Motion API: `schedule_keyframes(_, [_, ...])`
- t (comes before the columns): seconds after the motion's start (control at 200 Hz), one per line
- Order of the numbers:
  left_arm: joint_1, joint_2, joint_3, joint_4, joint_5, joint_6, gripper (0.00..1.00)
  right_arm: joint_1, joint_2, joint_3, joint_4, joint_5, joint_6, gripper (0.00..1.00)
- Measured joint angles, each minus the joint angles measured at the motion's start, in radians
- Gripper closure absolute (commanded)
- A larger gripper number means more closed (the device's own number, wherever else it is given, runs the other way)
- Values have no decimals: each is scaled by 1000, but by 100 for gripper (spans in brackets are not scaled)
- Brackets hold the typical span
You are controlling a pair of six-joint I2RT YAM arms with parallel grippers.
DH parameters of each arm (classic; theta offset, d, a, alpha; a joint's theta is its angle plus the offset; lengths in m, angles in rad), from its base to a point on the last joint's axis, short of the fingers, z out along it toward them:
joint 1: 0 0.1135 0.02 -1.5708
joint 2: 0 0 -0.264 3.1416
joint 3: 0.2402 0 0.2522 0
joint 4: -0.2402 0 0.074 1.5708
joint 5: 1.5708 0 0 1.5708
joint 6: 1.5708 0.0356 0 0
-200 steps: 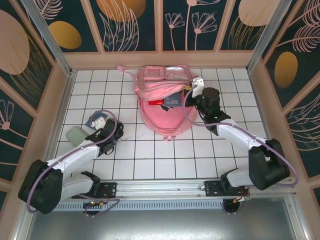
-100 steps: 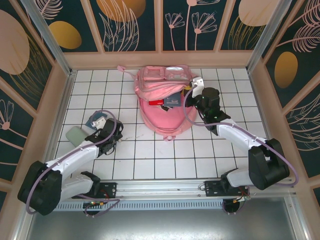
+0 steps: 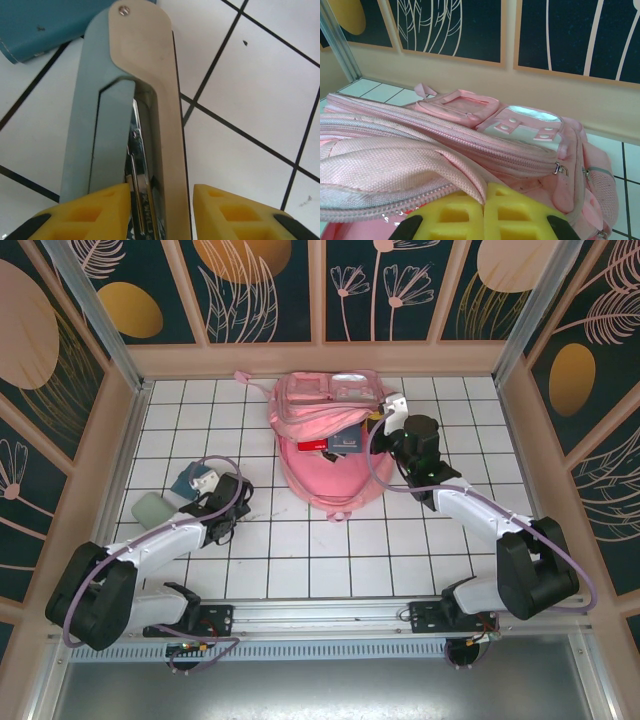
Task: Pack books, pencil case, and school supplies into a backpack
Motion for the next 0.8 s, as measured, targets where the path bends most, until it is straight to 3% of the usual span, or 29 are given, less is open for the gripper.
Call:
schedule_keyframes(0.49, [-48, 85, 54, -45, -41, 8, 61, 0, 1, 0, 0, 0, 0, 100])
schedule_keyframes(0.721, [-53, 153, 89, -48, -67, 22, 76, 0, 1, 0, 0, -1, 0, 100])
schedule_keyframes(0.801, [-59, 177, 101, -56, -80, 27, 86, 0, 1, 0, 0, -1, 0, 100])
